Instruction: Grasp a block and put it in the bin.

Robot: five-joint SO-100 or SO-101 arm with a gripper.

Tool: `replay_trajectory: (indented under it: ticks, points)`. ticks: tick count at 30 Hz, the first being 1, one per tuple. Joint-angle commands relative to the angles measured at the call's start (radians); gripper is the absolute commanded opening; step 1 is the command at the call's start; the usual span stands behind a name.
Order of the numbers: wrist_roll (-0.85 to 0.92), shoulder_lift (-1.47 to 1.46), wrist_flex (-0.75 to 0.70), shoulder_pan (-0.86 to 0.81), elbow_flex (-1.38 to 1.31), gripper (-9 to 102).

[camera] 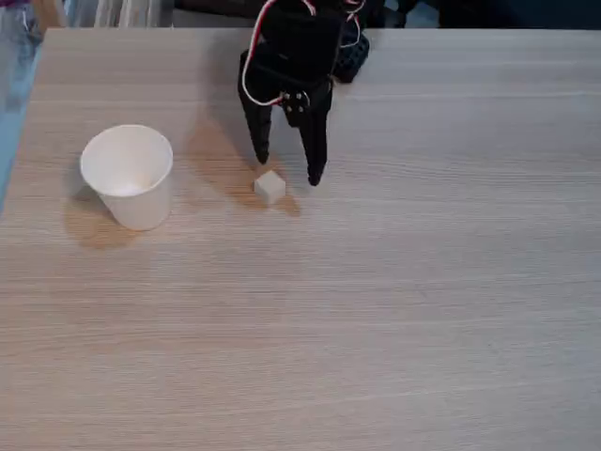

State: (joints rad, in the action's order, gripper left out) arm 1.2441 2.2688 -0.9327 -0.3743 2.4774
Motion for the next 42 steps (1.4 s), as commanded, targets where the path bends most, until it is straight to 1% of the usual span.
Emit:
replay_trajectory:
  ticks: [1,11,29,42]
  points:
    - [0.006,-0.011,0.018,-0.02,-0.009,38]
    - [-0.005,-0.021,0.018,-0.06,0.014,38]
    - [-0.057,-0.012,0.043,-0.055,0.051,37]
    - [-0.06,-0.023,0.13,-0.057,0.126,36]
